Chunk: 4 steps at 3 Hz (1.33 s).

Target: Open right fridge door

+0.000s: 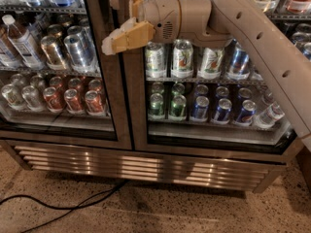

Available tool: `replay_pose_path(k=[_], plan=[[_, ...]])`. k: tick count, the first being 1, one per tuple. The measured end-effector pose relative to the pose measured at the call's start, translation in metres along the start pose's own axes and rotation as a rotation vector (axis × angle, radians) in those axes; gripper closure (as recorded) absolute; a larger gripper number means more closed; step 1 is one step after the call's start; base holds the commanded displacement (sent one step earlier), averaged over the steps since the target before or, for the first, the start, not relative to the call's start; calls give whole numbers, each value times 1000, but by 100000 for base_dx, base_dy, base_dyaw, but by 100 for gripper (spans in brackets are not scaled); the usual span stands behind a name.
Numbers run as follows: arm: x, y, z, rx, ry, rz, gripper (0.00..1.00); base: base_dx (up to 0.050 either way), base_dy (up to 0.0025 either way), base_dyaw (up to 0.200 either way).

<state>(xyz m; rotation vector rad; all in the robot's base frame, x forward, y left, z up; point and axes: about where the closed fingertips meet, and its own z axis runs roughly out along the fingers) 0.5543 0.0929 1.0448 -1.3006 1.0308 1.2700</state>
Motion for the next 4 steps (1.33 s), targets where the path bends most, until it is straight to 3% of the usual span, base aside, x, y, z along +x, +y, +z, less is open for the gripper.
replay_pose_path(k=[1,4], plan=[[0,0,0,0,0,0,0,0,0,0],[0,0,0,0,0,0,64,0,0,0]])
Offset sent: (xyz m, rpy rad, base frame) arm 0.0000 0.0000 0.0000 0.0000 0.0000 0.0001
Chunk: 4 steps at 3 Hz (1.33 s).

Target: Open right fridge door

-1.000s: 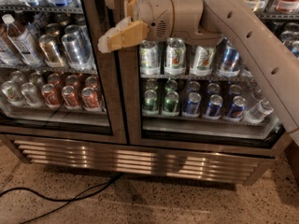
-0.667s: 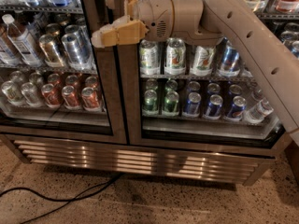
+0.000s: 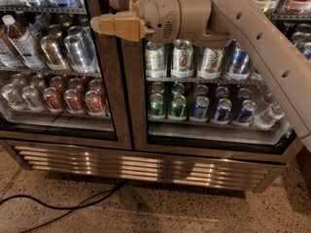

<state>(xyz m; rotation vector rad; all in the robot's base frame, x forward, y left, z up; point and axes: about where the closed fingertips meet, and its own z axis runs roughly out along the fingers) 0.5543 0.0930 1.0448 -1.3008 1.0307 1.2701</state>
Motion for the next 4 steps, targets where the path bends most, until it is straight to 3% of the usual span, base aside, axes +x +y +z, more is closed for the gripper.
replay_pose_path(k=[1,2,4], plan=[[0,0,0,0,0,0,88,0,0,0],[0,0,0,0,0,0,100,0,0,0],[0,0,0,0,0,0,100,-4801,2,-12]])
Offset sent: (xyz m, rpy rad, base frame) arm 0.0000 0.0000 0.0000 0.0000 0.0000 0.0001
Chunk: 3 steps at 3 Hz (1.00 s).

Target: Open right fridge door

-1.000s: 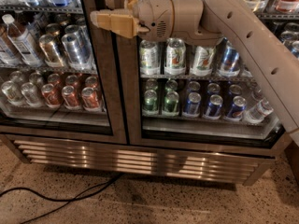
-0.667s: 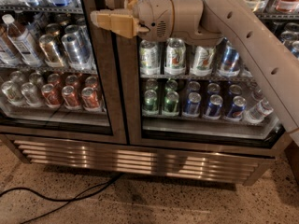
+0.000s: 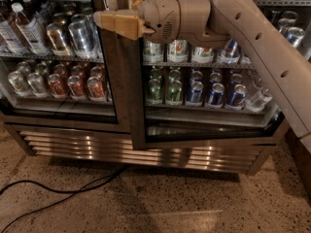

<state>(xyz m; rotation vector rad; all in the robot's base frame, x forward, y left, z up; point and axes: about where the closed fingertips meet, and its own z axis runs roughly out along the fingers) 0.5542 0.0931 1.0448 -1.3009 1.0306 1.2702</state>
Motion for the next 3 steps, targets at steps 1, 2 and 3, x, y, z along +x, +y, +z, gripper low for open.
replay_pose_path(k=[1,2,3], plan=[[0,0,0,0,0,0,100,-4800,1,-11],[0,0,0,0,0,0,100,-4898,-4,29],[0,0,0,0,0,0,100,-4899,-6,44]])
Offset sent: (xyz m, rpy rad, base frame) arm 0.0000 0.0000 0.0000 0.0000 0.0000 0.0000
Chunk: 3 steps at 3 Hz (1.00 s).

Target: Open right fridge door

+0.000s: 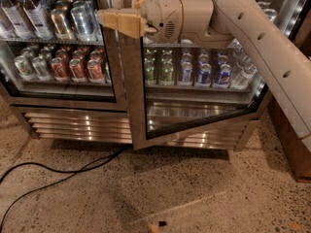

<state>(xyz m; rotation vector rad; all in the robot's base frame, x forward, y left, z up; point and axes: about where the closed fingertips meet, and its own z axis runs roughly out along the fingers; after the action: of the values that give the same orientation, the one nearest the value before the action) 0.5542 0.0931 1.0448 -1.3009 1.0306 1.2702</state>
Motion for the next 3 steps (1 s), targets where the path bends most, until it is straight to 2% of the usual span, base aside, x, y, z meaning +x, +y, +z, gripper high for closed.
replay_pose_path(k=[2,3], plan=[[0,0,0,0,0,0,100,1,-2,-19571],[0,0,0,0,0,0,100,0,0,0]])
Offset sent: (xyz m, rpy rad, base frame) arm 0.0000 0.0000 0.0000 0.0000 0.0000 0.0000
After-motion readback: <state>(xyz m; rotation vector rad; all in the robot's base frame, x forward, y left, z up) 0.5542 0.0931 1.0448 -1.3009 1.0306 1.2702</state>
